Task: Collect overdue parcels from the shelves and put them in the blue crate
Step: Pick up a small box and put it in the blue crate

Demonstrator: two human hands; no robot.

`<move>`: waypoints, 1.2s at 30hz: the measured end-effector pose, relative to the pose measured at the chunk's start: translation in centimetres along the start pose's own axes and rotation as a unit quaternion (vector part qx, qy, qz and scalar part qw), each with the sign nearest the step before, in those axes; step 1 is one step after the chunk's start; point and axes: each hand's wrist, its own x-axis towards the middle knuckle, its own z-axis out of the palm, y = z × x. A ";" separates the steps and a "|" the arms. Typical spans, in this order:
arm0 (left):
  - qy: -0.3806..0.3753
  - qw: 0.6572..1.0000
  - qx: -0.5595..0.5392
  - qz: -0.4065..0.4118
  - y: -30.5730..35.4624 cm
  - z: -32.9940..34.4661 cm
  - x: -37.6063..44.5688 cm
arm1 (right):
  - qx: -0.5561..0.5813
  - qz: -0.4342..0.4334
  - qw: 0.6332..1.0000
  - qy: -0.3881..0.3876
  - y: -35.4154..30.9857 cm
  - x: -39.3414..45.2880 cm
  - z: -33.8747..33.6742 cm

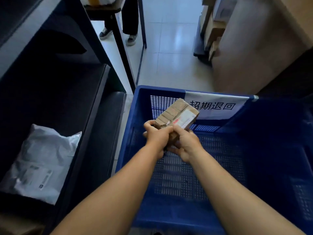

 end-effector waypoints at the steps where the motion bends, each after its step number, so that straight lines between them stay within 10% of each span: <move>1: 0.001 1.000 0.016 -0.004 -0.9 0.4 1.2 | -0.003 0.005 1.000 0.004 0.6 1.4 -0.6; 12: -0.018 0.984 0.176 -0.028 -11.6 2.7 14.5 | -0.124 0.018 0.986 0.115 8.4 18.5 -7.9; 36: 0.027 0.994 0.107 0.026 -22.3 1.6 28.7 | -0.294 -0.018 0.932 0.212 21.9 41.2 -12.3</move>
